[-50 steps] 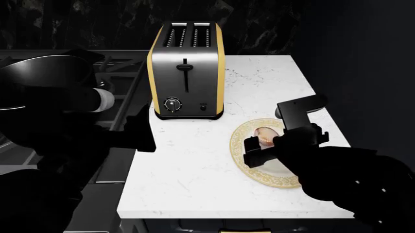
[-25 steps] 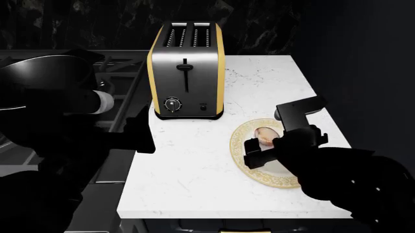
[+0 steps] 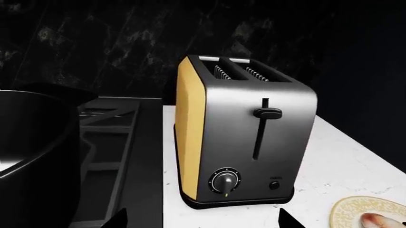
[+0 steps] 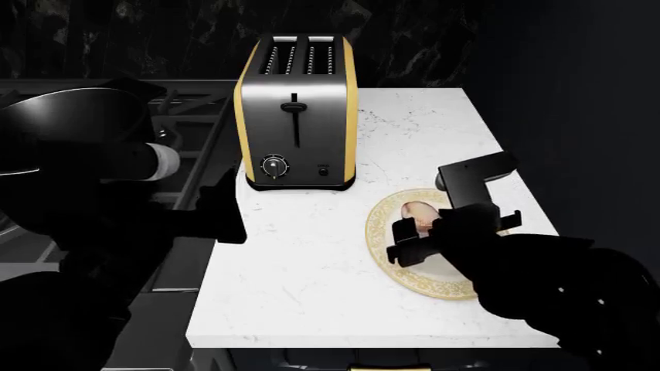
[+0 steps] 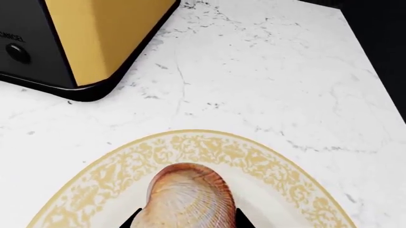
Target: Frozen meat rests on a plate on the counter. Retrieve the meat and place it in a pot on a burner. Then turn the burner on.
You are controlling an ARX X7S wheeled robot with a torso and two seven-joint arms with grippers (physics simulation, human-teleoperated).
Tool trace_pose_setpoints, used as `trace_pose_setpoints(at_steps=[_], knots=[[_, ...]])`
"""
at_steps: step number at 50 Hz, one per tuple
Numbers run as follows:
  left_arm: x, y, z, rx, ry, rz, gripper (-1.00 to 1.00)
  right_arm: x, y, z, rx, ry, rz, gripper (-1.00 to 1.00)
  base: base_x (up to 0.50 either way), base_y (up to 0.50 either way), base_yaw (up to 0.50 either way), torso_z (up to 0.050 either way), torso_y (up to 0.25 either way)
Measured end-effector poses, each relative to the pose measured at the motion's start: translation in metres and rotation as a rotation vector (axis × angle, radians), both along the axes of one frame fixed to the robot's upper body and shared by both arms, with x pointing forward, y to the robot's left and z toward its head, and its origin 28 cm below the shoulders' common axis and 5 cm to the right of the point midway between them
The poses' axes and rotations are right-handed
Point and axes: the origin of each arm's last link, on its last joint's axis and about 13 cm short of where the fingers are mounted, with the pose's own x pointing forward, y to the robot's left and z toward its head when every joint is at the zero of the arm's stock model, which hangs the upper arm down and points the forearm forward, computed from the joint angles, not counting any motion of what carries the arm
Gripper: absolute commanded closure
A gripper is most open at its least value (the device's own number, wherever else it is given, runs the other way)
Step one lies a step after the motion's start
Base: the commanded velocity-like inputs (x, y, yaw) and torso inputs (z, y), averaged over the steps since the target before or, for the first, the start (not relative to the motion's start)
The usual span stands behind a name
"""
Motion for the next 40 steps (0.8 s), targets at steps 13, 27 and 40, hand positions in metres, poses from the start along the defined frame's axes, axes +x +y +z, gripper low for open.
trace_pose_setpoints(at_steps=[13, 27, 40], knots=[[-0.007, -0.001, 0.011, 0.004, -0.025, -0.002, -1.00, -0.008, -0.001, 0.014, 0.010, -0.040, -0.001, 1.00, 0.00, 0.00, 0.00, 0.000, 0.000], [-0.024, -0.001, 0.026, 0.010, -0.071, -0.001, -1.00, -0.027, -0.001, 0.045, 0.069, -0.170, 0.030, 1.00, 0.00, 0.00, 0.00, 0.000, 0.000], [-0.035, -0.001, 0.036, 0.012, -0.107, -0.008, -1.00, -0.047, 0.004, 0.075, 0.129, -0.303, 0.089, 1.00, 0.00, 0.00, 0.00, 0.000, 0.000]])
